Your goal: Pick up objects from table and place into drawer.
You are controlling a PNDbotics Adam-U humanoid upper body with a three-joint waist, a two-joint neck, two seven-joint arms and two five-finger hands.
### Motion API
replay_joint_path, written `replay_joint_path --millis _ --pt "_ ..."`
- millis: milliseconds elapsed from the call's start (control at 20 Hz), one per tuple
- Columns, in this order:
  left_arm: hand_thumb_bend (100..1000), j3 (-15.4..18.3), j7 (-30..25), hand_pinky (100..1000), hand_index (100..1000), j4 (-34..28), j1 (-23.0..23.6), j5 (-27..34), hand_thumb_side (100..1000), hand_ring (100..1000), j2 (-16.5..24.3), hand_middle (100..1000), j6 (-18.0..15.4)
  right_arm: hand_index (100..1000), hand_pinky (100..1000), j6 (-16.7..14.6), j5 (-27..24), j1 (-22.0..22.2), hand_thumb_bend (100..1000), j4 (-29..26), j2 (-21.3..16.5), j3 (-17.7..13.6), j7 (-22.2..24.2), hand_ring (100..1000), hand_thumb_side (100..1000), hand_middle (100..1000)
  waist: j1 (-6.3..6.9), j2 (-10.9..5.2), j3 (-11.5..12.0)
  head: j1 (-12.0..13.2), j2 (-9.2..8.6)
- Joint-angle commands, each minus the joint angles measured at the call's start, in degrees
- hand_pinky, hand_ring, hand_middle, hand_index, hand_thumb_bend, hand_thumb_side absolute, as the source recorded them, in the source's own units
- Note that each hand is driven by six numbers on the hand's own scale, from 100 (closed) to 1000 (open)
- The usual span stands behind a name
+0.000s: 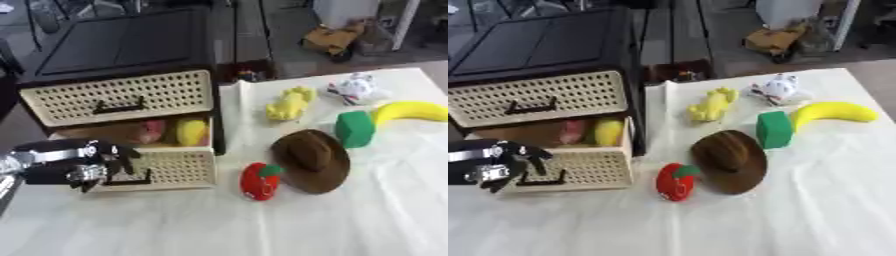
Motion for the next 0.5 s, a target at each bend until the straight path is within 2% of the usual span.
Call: replay_joint_path --millis 50,500 --pt "100 1.3 0.21 199 987 1.12 -1.48 -0.09 1000 303 0.74 753 -0.38 548 494 0.34 -0.18 -0.8 100 -0.92 -0.85 -0.62 0.05 584 588 502 -0.09 -0.87 -0.15 0.28 0.31" --pt "100 2.32 -0.37 195 1000 6.07 -3.33 0.77 1000 300 -0.27 775 -0.09 547 494 0.51 -0.39 -1.06 100 -0.92 -0.53 -0.68 0.26 583 590 501 -0.06 -0.52 -0.67 0.55 -0.31"
